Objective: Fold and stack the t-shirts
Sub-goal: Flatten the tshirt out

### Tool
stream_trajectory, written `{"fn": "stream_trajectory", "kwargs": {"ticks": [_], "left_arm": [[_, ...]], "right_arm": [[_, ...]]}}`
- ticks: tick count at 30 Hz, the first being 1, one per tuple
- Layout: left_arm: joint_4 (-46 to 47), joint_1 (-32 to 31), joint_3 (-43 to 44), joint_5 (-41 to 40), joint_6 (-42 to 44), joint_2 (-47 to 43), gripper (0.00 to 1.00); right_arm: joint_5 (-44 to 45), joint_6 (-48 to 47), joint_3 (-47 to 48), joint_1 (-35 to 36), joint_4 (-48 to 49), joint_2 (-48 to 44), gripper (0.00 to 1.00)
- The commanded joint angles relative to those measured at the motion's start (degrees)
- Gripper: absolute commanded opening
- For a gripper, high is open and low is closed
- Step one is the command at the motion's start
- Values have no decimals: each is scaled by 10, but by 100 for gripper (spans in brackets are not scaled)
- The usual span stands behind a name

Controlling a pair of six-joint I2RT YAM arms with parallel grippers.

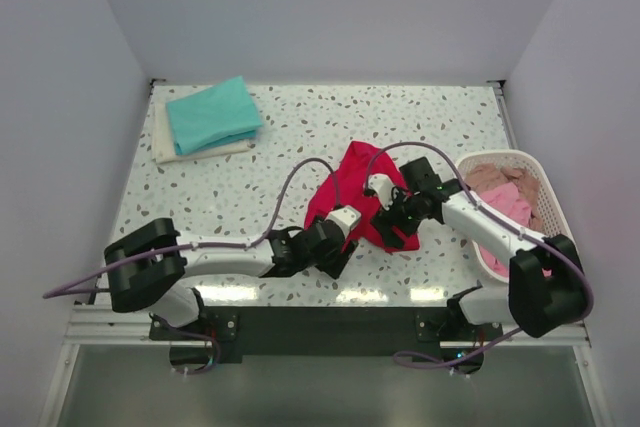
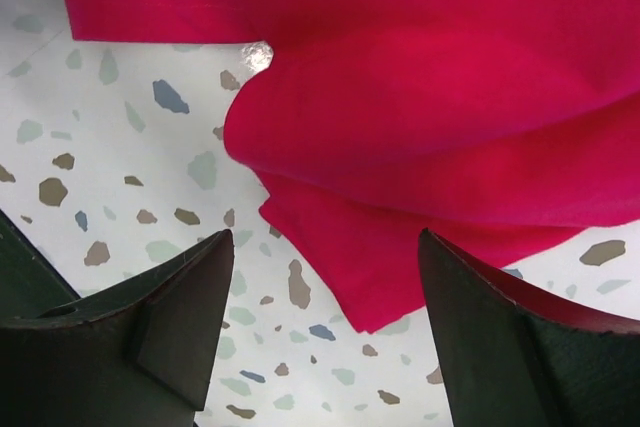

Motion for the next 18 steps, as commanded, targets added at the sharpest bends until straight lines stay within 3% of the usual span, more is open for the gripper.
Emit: {"fn": "stream_trajectory", "kwargs": {"ticks": [1,7,11,14,15,17,18], "left_arm": [[65,-24,48,-92,-21,38,72],[61,-38,68,-121,-38,95,72],[37,-38,77,-136,-47,119,70],[21,-39,76,-145,-57,128,58],[20,-39,73,-146,-62,130,48],[21,-39,67,-144,-64,129,43],[26,-39,64,-141,-65,127,37]], "right_arm": [[13,41,-7,6,46,24,78],[37,51,3,13,42,61,77],[52,50,12,20,35,93,71],[58,44,20,27,25,123,66],[60,44,24,28,23,129,58],[62,42,26,29,20,139,50],[63,42,26,29,19,141,39]]}}
